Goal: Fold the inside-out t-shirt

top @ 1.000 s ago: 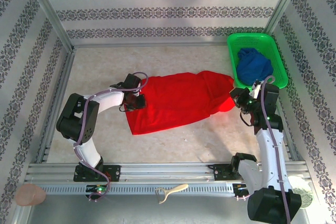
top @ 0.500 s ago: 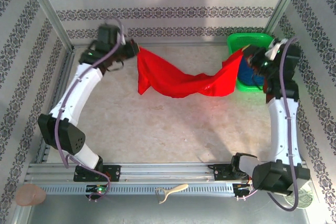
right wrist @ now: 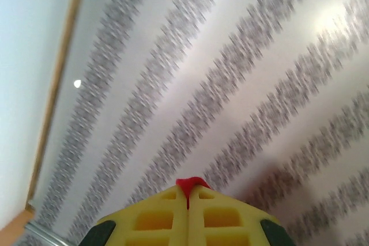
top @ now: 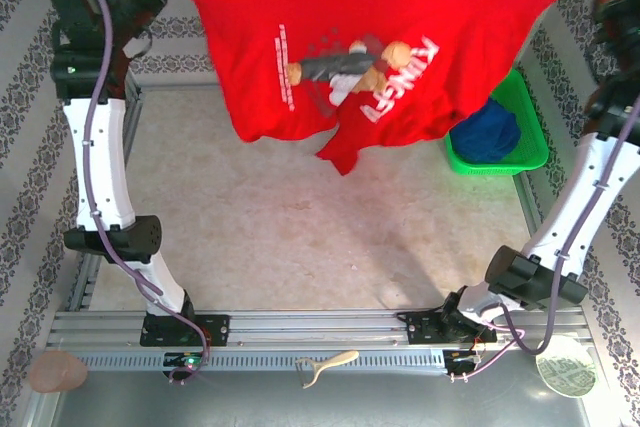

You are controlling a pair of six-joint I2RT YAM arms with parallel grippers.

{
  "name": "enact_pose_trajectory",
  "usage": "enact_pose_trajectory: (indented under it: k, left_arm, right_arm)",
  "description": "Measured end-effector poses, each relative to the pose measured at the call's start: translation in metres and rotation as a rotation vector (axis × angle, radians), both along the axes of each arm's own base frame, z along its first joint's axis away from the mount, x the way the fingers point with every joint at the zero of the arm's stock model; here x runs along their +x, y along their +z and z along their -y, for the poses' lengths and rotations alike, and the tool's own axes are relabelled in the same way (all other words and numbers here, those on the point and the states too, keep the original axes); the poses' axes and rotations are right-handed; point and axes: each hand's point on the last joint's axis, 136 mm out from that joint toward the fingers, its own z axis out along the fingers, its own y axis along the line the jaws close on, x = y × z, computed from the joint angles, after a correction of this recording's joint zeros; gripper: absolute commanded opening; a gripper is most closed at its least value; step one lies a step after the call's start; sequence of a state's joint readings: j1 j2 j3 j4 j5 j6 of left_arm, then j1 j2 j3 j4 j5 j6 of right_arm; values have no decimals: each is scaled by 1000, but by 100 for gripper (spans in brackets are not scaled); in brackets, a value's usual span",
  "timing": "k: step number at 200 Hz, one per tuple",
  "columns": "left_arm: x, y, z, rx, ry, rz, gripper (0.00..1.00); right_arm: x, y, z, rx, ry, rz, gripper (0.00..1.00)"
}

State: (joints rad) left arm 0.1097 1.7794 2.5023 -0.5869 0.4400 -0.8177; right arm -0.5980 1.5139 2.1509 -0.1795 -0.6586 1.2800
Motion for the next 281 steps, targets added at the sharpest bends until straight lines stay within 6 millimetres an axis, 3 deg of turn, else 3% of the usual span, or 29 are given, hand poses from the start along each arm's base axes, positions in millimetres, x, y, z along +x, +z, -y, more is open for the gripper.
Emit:
enact_pose_trajectory:
  k: [13,29,49,72,99,119,141,160,183,230,253,281]
  left_arm:
    - [-10,19,-5,-51,-14,49,0]
    - [-23,42,-5,-103,-41,111,0]
    - [-33,55,-8,-135,-47,144,0]
    - [-33,54,-14,-157,-51,132,0]
    - [-38,57,-8,-179,-91,130,0]
    - [-51,75,-2,-195,-123,178,0]
    - [-71,99,-5,-205,-127,251,0]
    - [-79,105,-13,-197,-105,269,0]
    - [-67,87,-19,-195,-88,208,0]
    - [5,-13,-34,-226,-66,-75,0]
    - [51,-47,-47,-271,-45,-140,0]
    - [126,-65,-64,-375,-53,-73,0]
  right_arm:
    - [-22,33,2,-9,-8,76,0]
    - [-52,75,-11,-52,3,184,0]
    - [-76,105,-36,-113,38,271,0]
    - [-81,105,-47,-127,74,262,0]
    - [-83,95,-19,-68,29,212,0]
    - [-93,105,-8,-55,7,234,0]
    - [-107,119,-16,-70,11,281,0]
    - [-108,121,-30,-78,42,290,0]
    - [-93,106,-43,-58,100,242,0]
    - [-34,47,-56,-14,194,76,0]
    - [9,28,-71,-24,236,31,0]
    - [81,19,-79,-26,282,45,0]
